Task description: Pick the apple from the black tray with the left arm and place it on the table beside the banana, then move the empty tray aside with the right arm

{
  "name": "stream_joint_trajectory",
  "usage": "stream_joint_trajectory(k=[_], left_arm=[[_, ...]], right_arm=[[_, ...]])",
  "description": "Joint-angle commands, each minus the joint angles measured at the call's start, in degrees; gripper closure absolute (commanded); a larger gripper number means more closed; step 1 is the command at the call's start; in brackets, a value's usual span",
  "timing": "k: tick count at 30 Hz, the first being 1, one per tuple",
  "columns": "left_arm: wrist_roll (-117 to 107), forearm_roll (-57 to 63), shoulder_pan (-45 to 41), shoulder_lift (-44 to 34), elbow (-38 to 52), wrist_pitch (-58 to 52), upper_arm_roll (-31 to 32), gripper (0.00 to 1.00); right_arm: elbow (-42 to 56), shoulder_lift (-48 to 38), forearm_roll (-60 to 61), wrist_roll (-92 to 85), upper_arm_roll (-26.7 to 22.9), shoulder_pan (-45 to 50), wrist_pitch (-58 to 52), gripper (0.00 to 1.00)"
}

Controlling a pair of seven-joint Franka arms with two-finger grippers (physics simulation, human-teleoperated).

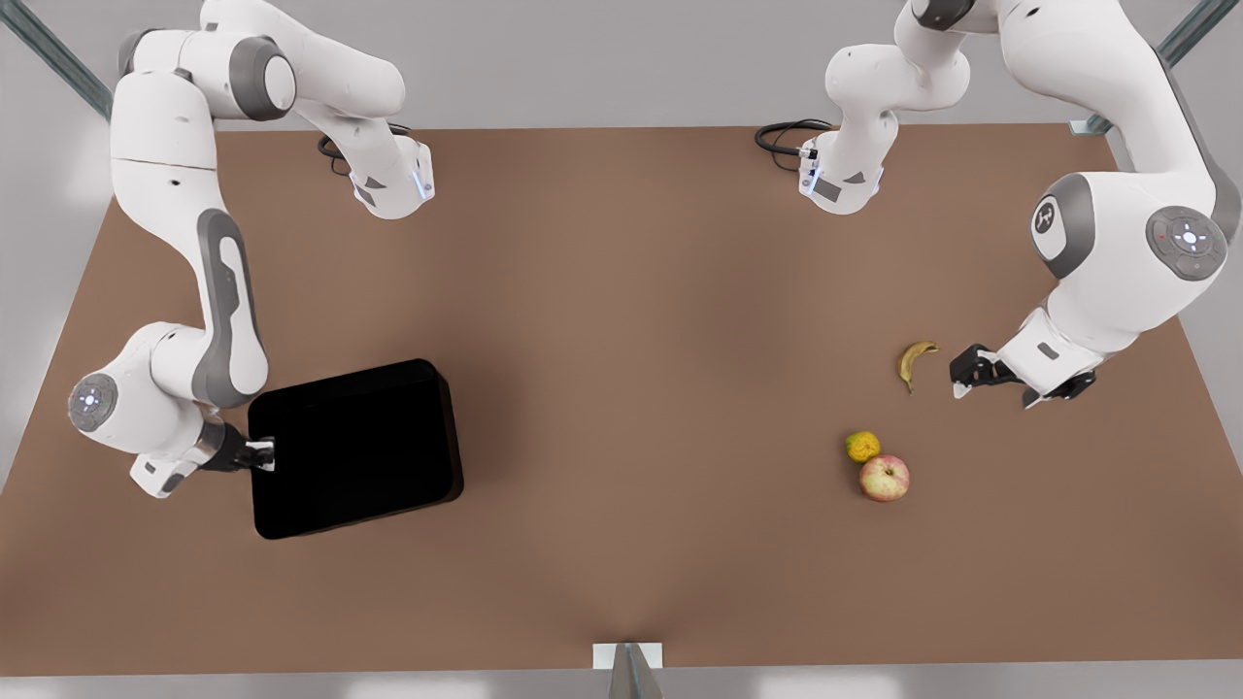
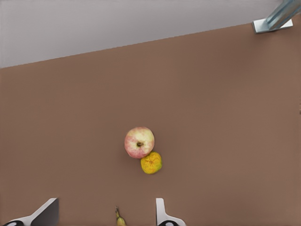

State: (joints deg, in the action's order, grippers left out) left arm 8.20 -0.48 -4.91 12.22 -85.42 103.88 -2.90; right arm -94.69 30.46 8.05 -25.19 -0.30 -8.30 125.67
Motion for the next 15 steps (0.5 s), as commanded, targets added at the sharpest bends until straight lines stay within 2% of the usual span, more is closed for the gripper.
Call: stream_joint_trajectory(k=[1, 2, 4, 7, 9, 10, 12, 15], left_arm=[[-2.4, 0.0, 0.0, 0.0, 0.1, 0.1, 0.0, 0.0], [-2.4, 0.1, 0.0, 0.0, 0.1, 0.1, 0.0, 0.0], [-2.4, 0.1, 0.0, 0.0, 0.1, 0.2, 0.0, 0.0], [-2.5, 0.1, 0.0, 0.0, 0.1, 0.2, 0.0, 0.0], [-2.5, 0.0, 0.0, 0.0, 0.6, 0.0, 0.0, 0.0], [-2.5, 0.0, 0.0, 0.0, 0.6, 0.0, 0.0, 0.0], [-2.4, 0.0, 0.0, 0.0, 0.6, -0.1, 0.0, 0.0], [-2.5, -0.2, 0.0, 0.0, 0.6, -0.2, 0.0, 0.0]], right_arm=[[0.4, 0.4, -0.5, -11.1, 0.0, 0.0, 4.8, 0.49], [0.5, 0.4, -0.4, -10.6, -0.1, 0.0, 4.8, 0.35], [0.5, 0.4, 0.0, -10.1, -0.2, -0.1, 4.8, 0.19], [2.5, -3.1, -0.1, -6.3, 0.6, -0.1, 0.5, 0.1], [8.4, -6.4, -0.8, 4.5, 3.1, 1.6, -11.3, 0.05], [13.0, -6.4, -3.2, 13.3, 3.1, 3.5, -18.1, 0.0], [21.8, -4.4, -5.9, 29.1, 3.0, 8.2, -24.0, 0.0], [23.9, -4.4, -8.2, 34.4, 1.9, 8.3, -29.6, 0.0]])
